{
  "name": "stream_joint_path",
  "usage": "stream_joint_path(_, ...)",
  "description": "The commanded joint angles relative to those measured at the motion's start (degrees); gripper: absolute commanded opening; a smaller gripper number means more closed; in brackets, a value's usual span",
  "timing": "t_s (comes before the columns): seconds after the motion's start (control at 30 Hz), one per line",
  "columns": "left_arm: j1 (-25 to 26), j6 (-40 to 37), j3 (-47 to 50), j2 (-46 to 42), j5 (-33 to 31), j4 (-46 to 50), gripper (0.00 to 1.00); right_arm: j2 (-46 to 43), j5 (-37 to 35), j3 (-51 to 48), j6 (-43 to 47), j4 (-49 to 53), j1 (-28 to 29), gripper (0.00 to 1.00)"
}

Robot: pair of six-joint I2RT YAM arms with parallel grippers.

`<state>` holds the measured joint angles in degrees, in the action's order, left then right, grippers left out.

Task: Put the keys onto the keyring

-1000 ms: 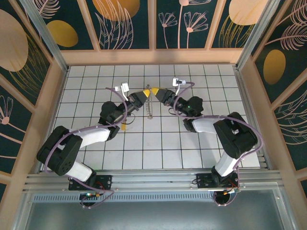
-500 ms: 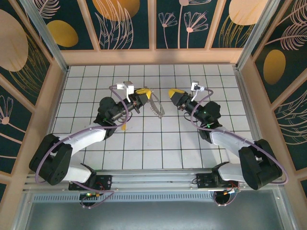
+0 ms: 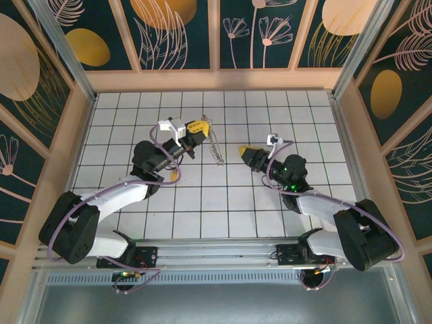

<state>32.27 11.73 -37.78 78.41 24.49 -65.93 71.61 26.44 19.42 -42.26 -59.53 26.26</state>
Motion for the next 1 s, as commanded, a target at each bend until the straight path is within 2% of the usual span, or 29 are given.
stream_joint_path(0.0, 0.2, -3.4, -0.7, -1.3, -1.1, -6.5, 0.0, -0.9, -1.9, -1.3, 1.7, -0.1, 2.1, 0.29)
stream_joint_path(0.27, 0.2, -5.4, -1.4, -1.9, -1.9, -6.0, 0.0, 3.8, -7.1, 2.2, 7.9, 5.6, 12.3, 0.28)
stream_joint_path(0.53, 0.2, -6.5, -1.8, -2.1, -4.2, -7.1, 0.0, 12.0, -12.4, 6.8, 11.2, 8.3, 21.3, 0.27)
stream_joint_path(0.97, 0.2, -7.1, -1.5, -2.9, -4.7, -6.2, 0.0, 19.0, -14.1, 8.2, 10.7, 6.6, 24.0, 0.26)
